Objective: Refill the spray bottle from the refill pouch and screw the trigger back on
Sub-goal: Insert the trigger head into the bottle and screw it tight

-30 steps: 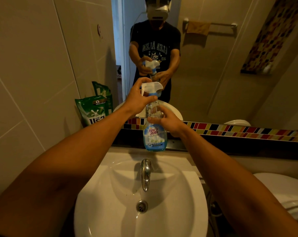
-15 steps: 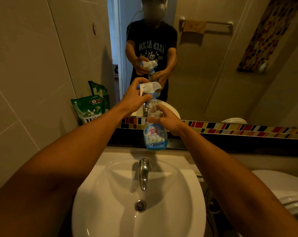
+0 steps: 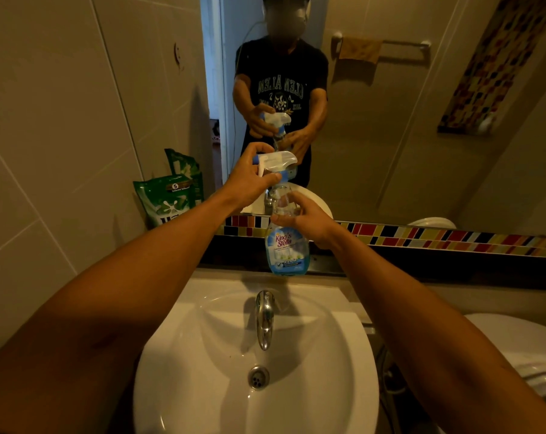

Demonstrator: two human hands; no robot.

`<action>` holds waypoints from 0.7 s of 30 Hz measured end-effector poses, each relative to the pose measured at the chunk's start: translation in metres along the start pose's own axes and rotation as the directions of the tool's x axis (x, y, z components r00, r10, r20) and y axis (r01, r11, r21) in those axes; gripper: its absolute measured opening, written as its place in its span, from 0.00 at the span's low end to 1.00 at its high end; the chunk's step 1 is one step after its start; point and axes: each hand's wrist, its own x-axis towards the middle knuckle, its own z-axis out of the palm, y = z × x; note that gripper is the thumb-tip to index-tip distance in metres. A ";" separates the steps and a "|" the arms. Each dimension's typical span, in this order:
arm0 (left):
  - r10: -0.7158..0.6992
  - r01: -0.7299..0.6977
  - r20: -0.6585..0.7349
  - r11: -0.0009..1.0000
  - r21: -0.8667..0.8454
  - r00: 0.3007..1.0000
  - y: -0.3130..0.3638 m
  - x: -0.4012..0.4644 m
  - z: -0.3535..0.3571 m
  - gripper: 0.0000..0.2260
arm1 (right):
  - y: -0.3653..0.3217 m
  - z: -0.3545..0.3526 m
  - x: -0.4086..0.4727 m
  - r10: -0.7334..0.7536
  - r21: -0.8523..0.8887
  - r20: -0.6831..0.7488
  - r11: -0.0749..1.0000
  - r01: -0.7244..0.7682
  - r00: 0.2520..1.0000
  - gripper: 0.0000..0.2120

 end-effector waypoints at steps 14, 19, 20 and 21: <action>0.004 -0.004 0.032 1.000 -0.021 0.999 0.001 0.000 0.000 0.24 | -0.005 0.000 -0.003 -0.033 -0.033 -0.009 0.999 0.032 0.999 0.15; 0.008 -0.008 0.020 1.000 -0.003 1.000 0.000 0.003 -0.001 0.23 | -0.006 -0.001 -0.005 -0.032 -0.030 -0.014 0.999 0.032 0.999 0.15; 0.002 -0.002 0.027 1.000 0.007 1.000 0.000 0.004 -0.001 0.23 | -0.006 -0.001 -0.005 -0.034 -0.018 -0.012 0.999 0.033 0.999 0.15; -0.005 0.004 0.038 1.000 0.011 0.999 -0.001 0.003 -0.002 0.23 | -0.005 -0.001 -0.006 -0.032 -0.012 -0.008 0.999 0.032 0.999 0.15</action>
